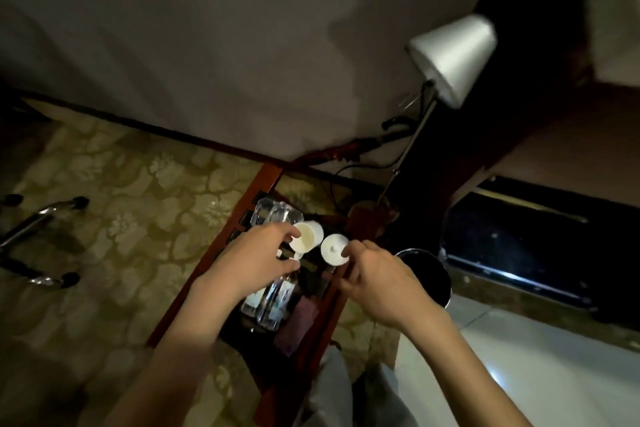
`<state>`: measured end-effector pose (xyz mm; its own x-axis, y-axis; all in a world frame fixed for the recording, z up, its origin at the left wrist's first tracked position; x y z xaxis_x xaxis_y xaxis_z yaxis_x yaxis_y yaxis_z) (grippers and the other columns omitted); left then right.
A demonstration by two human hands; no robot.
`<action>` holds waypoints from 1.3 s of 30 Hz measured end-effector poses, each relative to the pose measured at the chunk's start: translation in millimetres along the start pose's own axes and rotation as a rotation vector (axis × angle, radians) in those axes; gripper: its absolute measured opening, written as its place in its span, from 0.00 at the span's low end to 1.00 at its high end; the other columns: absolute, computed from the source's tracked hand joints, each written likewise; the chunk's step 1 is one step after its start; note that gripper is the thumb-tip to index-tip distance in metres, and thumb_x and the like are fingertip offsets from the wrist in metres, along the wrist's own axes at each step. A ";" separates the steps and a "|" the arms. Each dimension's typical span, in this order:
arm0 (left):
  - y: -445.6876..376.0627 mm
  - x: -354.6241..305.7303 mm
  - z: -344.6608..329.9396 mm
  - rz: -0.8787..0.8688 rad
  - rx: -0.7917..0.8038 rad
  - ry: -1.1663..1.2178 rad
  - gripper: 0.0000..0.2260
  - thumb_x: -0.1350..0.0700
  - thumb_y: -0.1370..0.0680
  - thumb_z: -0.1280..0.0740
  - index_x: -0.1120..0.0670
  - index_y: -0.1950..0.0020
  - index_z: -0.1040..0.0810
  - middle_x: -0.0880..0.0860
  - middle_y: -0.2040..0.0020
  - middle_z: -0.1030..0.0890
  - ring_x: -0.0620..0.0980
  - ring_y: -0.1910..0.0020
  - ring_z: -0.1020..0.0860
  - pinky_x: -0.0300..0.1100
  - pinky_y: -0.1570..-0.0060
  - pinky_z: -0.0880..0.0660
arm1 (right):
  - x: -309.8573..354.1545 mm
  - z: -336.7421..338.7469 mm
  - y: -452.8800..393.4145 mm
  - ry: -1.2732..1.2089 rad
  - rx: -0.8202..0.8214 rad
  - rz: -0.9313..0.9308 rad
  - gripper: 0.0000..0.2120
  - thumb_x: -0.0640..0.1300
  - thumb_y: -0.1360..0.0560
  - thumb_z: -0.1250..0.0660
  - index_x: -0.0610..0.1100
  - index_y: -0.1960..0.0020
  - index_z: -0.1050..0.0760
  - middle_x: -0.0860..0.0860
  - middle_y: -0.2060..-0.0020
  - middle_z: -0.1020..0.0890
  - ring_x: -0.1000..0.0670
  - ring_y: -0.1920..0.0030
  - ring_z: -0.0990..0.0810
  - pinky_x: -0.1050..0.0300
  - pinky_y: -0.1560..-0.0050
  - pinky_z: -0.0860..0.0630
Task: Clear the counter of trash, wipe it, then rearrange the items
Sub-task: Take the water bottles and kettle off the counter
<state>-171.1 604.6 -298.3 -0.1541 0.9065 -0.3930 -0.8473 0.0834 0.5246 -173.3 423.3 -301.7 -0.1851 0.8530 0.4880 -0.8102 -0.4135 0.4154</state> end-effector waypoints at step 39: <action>36.4 -483.5 117.0 -0.841 -0.055 -0.378 0.19 0.46 0.27 0.29 0.44 0.37 0.27 0.42 0.42 0.23 0.39 0.46 0.24 0.37 0.46 0.26 | -158.9 358.0 262.7 -0.007 -0.369 -0.257 0.20 0.54 0.25 0.33 0.48 0.35 0.29 0.52 0.43 0.20 0.52 0.45 0.22 0.53 0.40 0.25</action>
<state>-67.9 217.8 -0.8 0.6910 0.6320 -0.3509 -0.6294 0.7647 0.1379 -157.6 65.1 4.7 0.0507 0.9104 0.4106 -0.9738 -0.0462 0.2226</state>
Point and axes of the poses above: each hand's wrist, its own y-axis away from the middle knuckle, its own z-axis out of the back of the hand, x = y × z, the point moved 4 cm from there along -y, towards the middle knuckle
